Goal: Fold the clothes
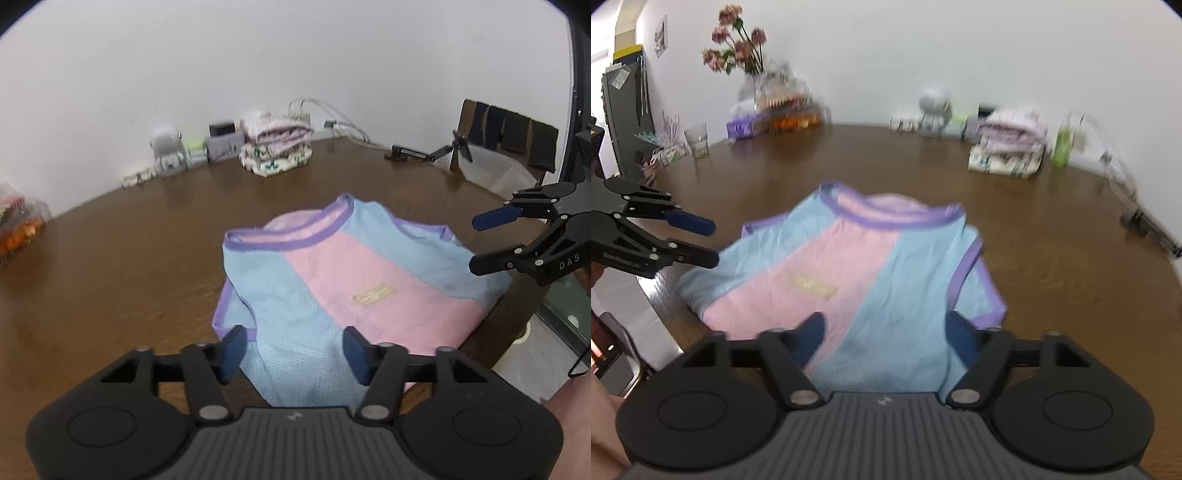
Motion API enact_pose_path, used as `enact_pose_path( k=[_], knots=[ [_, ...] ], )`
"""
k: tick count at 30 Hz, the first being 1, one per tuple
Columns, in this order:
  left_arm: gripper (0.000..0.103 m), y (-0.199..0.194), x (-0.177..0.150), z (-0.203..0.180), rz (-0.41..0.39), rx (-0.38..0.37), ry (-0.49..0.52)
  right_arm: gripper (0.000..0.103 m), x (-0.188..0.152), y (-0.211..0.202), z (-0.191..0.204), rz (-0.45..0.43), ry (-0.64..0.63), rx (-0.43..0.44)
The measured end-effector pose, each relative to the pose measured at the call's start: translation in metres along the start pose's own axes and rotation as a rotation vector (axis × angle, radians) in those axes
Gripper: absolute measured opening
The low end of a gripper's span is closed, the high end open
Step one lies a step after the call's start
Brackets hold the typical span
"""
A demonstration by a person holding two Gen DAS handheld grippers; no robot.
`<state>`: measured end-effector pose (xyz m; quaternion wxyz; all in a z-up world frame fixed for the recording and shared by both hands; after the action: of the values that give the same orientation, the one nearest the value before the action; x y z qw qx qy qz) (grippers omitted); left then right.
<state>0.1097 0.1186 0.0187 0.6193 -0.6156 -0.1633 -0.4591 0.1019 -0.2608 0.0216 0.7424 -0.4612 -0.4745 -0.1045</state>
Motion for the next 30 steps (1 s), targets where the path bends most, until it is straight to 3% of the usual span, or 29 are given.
enact_pose_path(
  k=[5, 12, 20, 23, 28, 30],
  knots=[
    [0.077, -0.017, -0.014, -0.005, 0.006, 0.018, 0.024, 0.082, -0.012, -0.015, 0.0, 0.023, 0.006, -0.039],
    [0.076, -0.025, -0.041, -0.012, 0.047, 0.013, 0.016, 0.082, -0.043, -0.029, 0.004, 0.05, 0.024, -0.084],
    [0.062, -0.02, -0.046, -0.019, 0.067, 0.021, 0.071, 0.074, -0.055, -0.019, 0.019, 0.095, -0.174, -0.104],
    [0.06, -0.017, -0.047, -0.022, 0.079, 0.019, 0.08, 0.071, -0.053, -0.018, 0.017, 0.105, -0.18, -0.087],
    [0.045, -0.01, -0.048, -0.024, 0.094, 0.015, 0.093, 0.058, -0.054, -0.015, 0.013, 0.11, -0.173, -0.057],
    [0.038, -0.008, -0.048, -0.023, 0.101, 0.012, 0.101, 0.049, -0.053, -0.015, 0.009, 0.111, -0.149, -0.033]
  ],
)
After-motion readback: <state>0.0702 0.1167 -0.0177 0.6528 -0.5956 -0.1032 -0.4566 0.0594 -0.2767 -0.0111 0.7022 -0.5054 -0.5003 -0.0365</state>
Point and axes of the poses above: each gripper's, at about its wrist camera, not at the fingertips, and y roughly the way its jaws point, z to its left, x to its top, the point moved 1 cm from there along y, roughly the way its jaws point, and after that the axes turned 9 degrees about x, right-handed, at the moved point
